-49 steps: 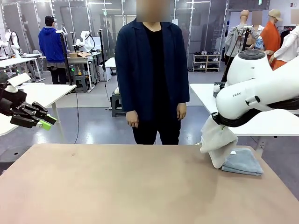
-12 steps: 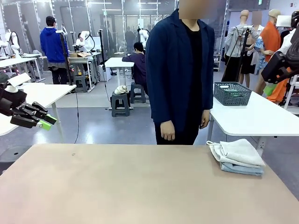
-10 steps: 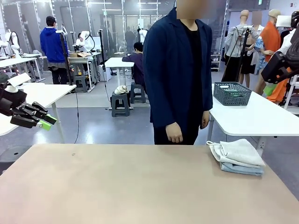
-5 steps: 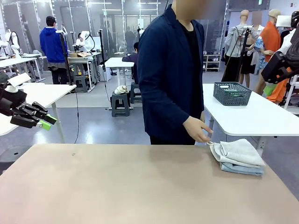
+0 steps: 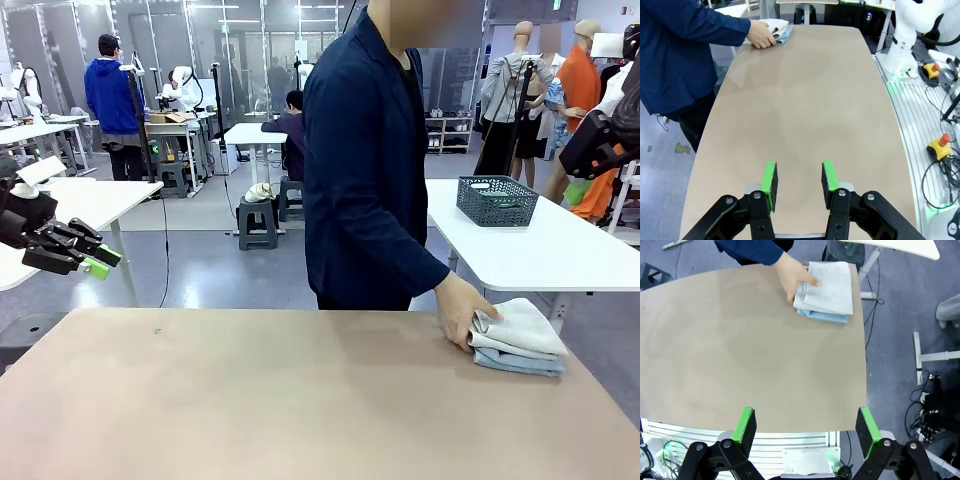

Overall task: Fold the towels and place them in the basket.
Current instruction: Stack the folded Towel with hook on the right side of the table.

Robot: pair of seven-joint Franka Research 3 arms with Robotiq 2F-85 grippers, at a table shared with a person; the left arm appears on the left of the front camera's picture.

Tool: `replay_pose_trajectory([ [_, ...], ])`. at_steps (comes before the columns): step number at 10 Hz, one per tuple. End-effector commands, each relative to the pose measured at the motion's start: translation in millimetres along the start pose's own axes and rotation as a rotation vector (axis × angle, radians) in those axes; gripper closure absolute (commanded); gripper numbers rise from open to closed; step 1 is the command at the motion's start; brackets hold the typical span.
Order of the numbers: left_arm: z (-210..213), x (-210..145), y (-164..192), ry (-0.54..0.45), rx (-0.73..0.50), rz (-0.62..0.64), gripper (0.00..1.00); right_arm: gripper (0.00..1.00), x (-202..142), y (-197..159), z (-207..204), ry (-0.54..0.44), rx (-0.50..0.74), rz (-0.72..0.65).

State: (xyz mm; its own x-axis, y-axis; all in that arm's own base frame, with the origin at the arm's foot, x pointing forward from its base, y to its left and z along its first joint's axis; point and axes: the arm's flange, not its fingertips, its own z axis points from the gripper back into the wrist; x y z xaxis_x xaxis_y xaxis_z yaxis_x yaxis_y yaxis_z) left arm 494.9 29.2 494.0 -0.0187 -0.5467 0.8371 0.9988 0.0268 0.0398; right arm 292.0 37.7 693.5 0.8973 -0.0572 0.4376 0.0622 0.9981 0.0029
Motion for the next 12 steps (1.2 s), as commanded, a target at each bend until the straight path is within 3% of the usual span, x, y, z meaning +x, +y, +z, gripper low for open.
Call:
replay_pose_trajectory([
  [1,0.6,0.3,-0.9,-0.004,-0.002,-0.008,0.53,0.0,1.7,1.0,0.3,-0.003,-0.004,-0.015],
  [12,0.6,0.3,-0.9,-0.004,-0.002,-0.008,0.53,0.0,1.7,1.0,0.3,-0.003,-0.004,-0.015],
])
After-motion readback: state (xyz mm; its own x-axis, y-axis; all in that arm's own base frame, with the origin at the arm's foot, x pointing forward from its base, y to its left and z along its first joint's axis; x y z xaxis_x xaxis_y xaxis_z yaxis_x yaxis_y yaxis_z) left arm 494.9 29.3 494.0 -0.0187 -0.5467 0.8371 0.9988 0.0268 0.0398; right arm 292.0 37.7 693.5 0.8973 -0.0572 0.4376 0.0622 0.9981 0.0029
